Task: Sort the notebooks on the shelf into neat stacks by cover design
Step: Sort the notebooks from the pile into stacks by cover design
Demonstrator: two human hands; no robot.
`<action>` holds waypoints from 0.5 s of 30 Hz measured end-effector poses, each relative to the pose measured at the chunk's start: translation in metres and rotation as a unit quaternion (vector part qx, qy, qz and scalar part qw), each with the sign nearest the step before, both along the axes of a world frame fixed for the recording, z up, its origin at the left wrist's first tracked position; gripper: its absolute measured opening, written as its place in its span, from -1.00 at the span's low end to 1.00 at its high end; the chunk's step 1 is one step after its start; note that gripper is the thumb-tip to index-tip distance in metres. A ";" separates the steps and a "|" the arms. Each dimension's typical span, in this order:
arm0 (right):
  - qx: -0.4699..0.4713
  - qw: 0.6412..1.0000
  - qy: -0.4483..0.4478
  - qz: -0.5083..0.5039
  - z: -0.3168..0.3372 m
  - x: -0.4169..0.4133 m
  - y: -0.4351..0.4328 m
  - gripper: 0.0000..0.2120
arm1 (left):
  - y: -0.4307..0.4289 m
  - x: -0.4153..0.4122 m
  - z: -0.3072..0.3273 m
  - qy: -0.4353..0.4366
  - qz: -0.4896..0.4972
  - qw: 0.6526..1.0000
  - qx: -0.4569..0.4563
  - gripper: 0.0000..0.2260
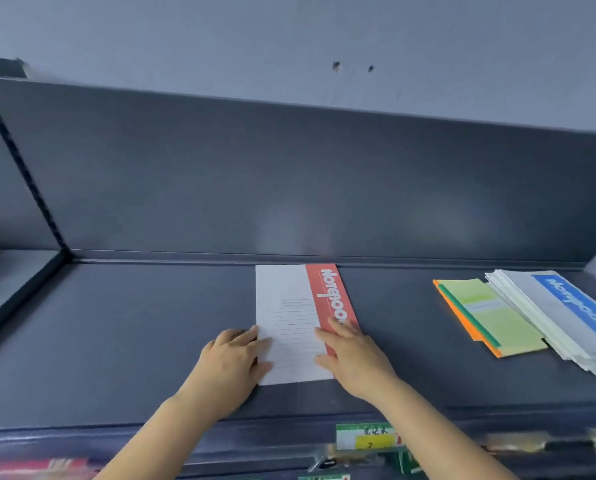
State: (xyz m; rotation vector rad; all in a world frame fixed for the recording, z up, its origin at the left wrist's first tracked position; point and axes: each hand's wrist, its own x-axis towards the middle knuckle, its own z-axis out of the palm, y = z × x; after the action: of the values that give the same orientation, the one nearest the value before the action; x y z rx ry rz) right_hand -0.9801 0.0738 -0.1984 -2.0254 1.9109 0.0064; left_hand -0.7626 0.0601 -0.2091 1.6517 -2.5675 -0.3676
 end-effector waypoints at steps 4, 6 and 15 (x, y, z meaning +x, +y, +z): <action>0.017 0.993 -0.009 -0.119 0.003 -0.051 0.019 -0.51 | 0.000 -0.021 0.001 -0.026 -0.071 0.997 0.005 -0.56; 0.022 0.986 -0.007 -0.166 0.006 -0.075 0.026 -0.51 | 0.001 -0.022 0.000 -0.024 -0.080 0.997 0.000 -0.58; -0.012 0.992 -0.056 -0.113 0.021 -0.034 -0.004 -0.57 | -0.002 0.028 0.017 0.025 0.001 0.999 -0.030 -0.65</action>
State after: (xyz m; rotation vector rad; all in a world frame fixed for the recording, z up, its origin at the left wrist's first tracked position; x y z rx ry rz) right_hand -1.0145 0.0694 -0.1775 -1.7729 2.0635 -0.1833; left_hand -0.7345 0.0583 -0.1921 1.6043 -2.5140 -0.3235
